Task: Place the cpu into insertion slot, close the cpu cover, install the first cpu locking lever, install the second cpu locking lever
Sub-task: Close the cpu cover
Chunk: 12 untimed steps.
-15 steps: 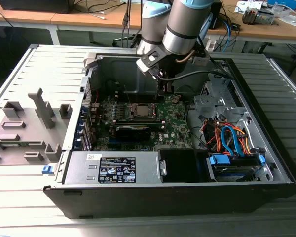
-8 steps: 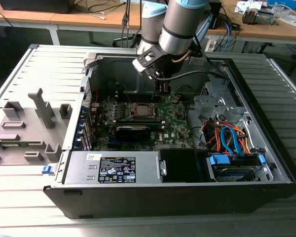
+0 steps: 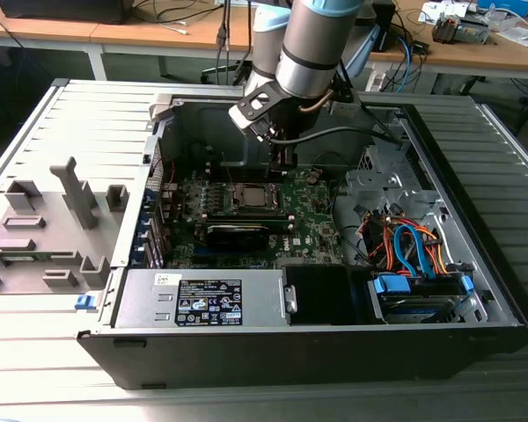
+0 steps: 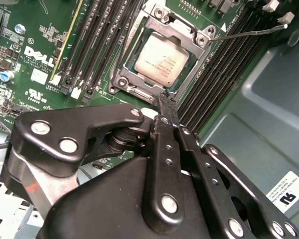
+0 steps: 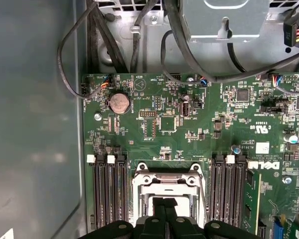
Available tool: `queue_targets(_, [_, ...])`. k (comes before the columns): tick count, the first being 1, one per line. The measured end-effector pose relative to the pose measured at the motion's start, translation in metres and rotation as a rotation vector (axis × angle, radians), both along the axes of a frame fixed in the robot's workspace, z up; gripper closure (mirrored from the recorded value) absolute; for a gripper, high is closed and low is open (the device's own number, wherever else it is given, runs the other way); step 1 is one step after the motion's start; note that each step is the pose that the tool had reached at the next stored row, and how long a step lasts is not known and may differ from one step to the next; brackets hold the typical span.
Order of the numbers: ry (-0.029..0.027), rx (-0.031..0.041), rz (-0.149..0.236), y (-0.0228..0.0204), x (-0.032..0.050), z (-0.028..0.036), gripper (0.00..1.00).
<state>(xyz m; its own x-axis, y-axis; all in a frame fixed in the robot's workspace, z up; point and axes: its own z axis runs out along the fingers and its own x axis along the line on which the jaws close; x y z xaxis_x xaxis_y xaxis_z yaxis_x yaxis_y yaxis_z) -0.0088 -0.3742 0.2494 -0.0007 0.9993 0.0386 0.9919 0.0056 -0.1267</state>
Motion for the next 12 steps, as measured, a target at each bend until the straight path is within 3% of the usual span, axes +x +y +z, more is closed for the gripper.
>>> queue_targets(12, [0.0,0.0,0.0,0.0,-0.0059,-0.0007,0.89])
